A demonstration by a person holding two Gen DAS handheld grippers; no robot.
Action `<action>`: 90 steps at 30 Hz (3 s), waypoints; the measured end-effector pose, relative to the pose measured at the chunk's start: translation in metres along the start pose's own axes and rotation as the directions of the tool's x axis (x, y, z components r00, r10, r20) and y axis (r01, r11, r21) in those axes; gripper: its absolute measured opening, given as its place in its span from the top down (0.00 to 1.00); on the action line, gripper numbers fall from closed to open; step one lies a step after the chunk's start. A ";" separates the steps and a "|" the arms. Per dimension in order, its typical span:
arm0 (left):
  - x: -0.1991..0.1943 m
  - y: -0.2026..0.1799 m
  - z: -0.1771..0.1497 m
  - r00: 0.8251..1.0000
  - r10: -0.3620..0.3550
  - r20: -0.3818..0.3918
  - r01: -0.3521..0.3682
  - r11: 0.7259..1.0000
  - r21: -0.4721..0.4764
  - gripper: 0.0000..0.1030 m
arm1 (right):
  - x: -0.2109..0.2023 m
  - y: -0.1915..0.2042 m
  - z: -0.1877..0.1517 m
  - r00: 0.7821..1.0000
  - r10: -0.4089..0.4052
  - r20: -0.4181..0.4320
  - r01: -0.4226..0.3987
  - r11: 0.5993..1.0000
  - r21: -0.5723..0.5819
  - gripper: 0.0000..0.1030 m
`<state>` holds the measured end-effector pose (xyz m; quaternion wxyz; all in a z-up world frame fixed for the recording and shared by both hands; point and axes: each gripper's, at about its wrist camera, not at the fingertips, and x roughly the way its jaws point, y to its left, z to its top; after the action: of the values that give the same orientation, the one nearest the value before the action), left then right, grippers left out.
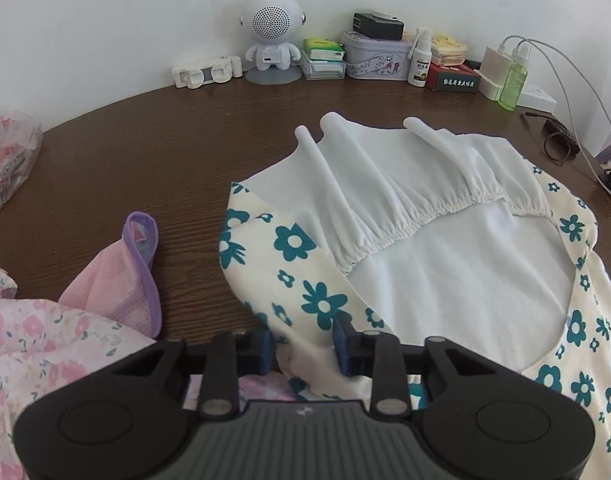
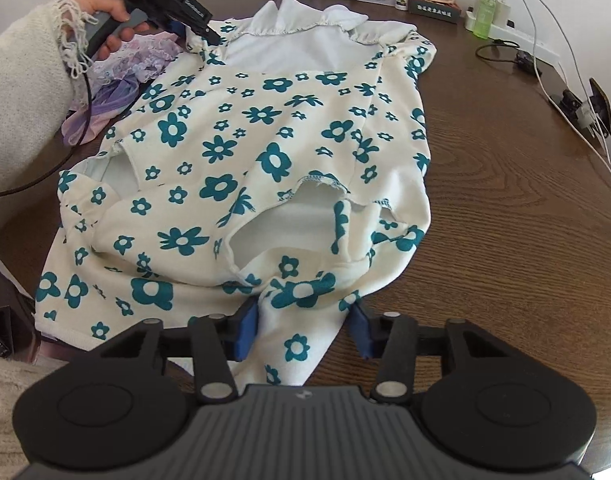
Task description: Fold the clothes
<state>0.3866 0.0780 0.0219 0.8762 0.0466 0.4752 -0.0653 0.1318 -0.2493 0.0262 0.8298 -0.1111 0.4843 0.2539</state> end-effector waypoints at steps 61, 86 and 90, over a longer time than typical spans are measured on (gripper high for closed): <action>-0.157 -0.057 -0.177 0.990 0.097 0.099 -0.091 0.994 -0.068 0.55 | 0.020 -0.136 0.081 0.987 -0.082 0.136 0.101 0.985 -0.141 0.81; -0.062 0.114 -0.112 0.987 0.121 0.110 -0.091 0.966 -0.241 0.63 | 0.046 -0.078 0.068 0.992 -0.101 0.074 0.103 0.994 -0.023 0.72; -0.064 0.128 -0.114 0.980 0.150 0.127 -0.106 0.947 -0.305 0.63 | 0.050 -0.072 0.076 0.991 -0.112 0.076 0.115 0.993 -0.034 0.72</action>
<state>0.2783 0.2252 0.0160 0.9086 -0.0594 0.4090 0.0604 0.2467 -0.2618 0.0169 0.8581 -0.1448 0.4411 0.2196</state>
